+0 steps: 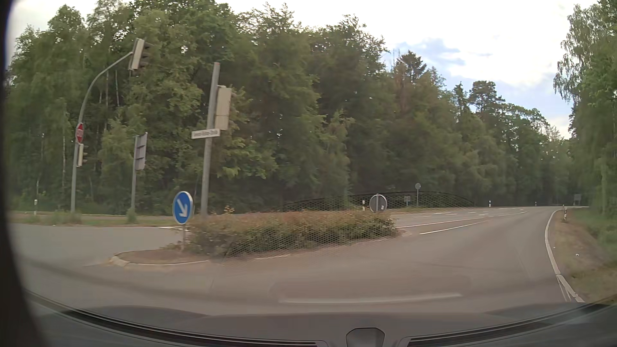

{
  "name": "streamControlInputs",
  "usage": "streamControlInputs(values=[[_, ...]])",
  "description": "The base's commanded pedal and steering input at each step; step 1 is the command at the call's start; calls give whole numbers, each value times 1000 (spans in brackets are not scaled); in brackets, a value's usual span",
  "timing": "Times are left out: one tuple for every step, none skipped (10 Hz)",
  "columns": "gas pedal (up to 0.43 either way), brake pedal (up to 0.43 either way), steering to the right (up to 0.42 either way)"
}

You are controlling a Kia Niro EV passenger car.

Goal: Follow the waypoints while adhering to traffic rules and regulations

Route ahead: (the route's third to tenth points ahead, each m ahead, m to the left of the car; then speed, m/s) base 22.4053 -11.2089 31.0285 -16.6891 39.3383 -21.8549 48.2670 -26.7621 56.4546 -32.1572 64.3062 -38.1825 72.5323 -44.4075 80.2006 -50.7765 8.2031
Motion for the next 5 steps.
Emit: streamControlInputs(values=[[260, 6, 254], [268, 6, 249], [280, 6, 244], [280, 6, 241], [280, 6, 234]])
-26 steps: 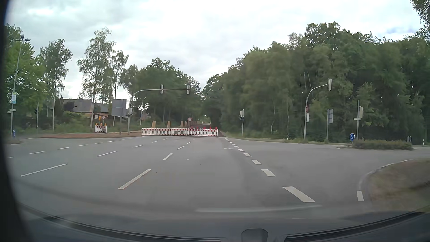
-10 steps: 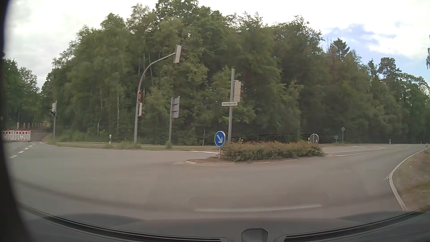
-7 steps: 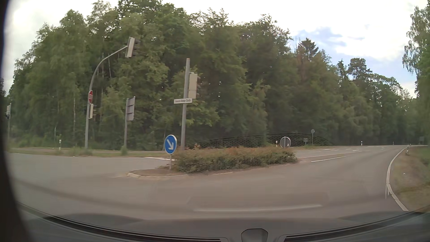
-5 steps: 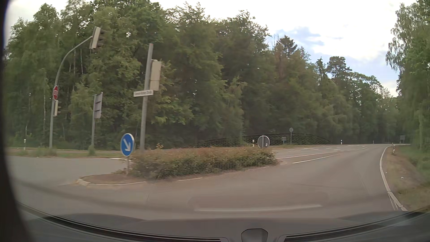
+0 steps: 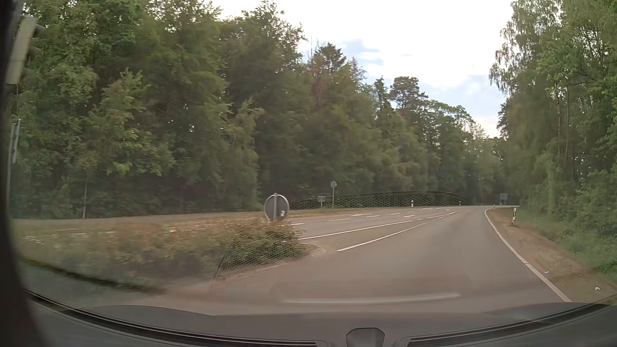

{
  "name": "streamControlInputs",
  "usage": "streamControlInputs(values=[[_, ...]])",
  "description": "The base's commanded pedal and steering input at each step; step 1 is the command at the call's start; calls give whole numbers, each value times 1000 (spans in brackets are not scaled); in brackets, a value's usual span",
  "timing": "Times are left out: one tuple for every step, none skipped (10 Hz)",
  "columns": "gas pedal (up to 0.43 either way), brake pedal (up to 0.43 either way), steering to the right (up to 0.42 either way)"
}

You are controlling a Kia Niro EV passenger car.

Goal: Follow the waypoints while adhering to traffic rules and regulations

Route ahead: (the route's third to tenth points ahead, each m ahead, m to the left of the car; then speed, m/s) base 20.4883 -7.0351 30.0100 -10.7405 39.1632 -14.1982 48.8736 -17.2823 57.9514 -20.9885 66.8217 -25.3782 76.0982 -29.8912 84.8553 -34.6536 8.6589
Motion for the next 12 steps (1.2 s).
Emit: streamControlInputs(values=[[280, 6, 218], [280, 6, 205], [280, 6, 186], [280, 6, 171], [280, 6, 152], [280, 6, 138], [280, 6, 123], [287, 6, 111], [287, 6, 100], [287, 6, 85], [287, 6, 74], [299, 6, 56]])
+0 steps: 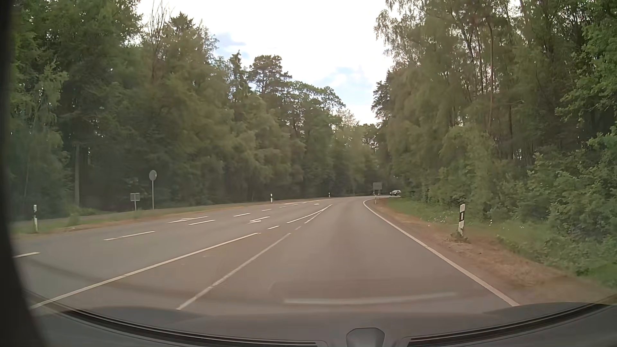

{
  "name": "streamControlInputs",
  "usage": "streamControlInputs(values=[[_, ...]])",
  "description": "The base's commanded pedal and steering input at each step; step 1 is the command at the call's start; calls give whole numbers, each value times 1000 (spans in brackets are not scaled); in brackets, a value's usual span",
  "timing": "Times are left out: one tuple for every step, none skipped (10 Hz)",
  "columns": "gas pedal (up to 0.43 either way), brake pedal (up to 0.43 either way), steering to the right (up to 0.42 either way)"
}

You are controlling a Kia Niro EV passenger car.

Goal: Follow the waypoints while adhering to traffic rules and regulations

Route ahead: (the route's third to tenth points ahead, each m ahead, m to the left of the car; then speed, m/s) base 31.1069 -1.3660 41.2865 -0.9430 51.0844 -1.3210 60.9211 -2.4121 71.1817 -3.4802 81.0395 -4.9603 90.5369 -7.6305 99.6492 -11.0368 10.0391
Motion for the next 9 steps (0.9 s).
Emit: streamControlInputs(values=[[299, 6, 41], [299, 6, 27], [299, 6, 18], [299, 6, 12], [299, 6, 8], [299, 6, 5], [299, 6, 5], [311, 6, 5], [311, 6, 5]])
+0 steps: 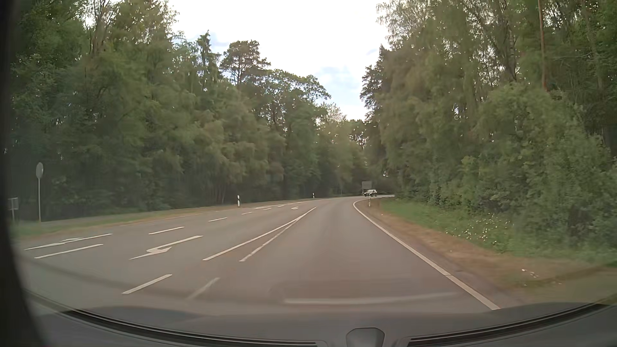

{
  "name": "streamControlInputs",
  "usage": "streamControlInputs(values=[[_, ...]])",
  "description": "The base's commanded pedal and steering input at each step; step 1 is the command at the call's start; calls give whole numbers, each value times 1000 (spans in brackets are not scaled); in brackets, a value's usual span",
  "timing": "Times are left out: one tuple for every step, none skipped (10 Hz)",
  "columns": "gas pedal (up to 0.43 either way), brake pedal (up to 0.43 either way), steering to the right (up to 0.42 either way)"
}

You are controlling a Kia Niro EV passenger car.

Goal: Follow the waypoints while adhering to traffic rules and regulations

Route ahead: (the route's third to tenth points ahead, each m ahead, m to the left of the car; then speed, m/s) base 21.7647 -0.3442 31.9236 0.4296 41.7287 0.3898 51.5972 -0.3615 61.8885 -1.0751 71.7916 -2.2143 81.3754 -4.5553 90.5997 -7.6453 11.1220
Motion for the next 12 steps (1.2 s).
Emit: streamControlInputs(values=[[311, 6, 5], [311, 6, 5], [311, 6, 5], [311, 6, 5], [311, 6, 5], [311, 6, 5], [311, 6, 5], [311, 6, 5], [311, 6, 6], [311, 6, 6], [299, 6, 6], [299, 6, 7]])
